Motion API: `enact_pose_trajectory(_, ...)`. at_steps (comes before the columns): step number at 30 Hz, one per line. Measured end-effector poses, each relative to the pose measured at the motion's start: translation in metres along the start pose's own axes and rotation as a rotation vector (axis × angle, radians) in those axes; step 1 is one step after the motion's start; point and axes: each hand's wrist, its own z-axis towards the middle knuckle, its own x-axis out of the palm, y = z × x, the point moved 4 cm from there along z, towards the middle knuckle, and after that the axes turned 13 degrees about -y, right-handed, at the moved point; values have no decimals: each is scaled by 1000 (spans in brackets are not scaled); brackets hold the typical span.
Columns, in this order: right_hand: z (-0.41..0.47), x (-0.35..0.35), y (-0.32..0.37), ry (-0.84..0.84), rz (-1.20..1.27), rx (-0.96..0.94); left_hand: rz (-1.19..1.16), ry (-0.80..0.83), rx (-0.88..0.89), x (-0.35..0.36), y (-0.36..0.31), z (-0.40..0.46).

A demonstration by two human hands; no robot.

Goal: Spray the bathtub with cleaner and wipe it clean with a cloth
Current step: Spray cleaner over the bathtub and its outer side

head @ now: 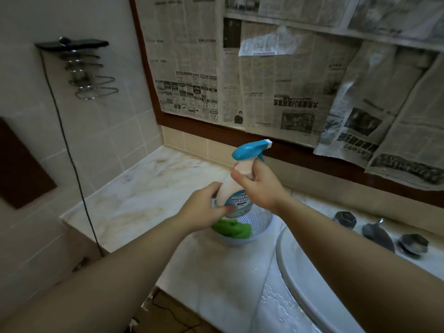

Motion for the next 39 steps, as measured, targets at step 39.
enact_pose_trajectory(39, -609, 228, 238, 1010, 295, -84, -109, -840, -670, -196, -50, -729)
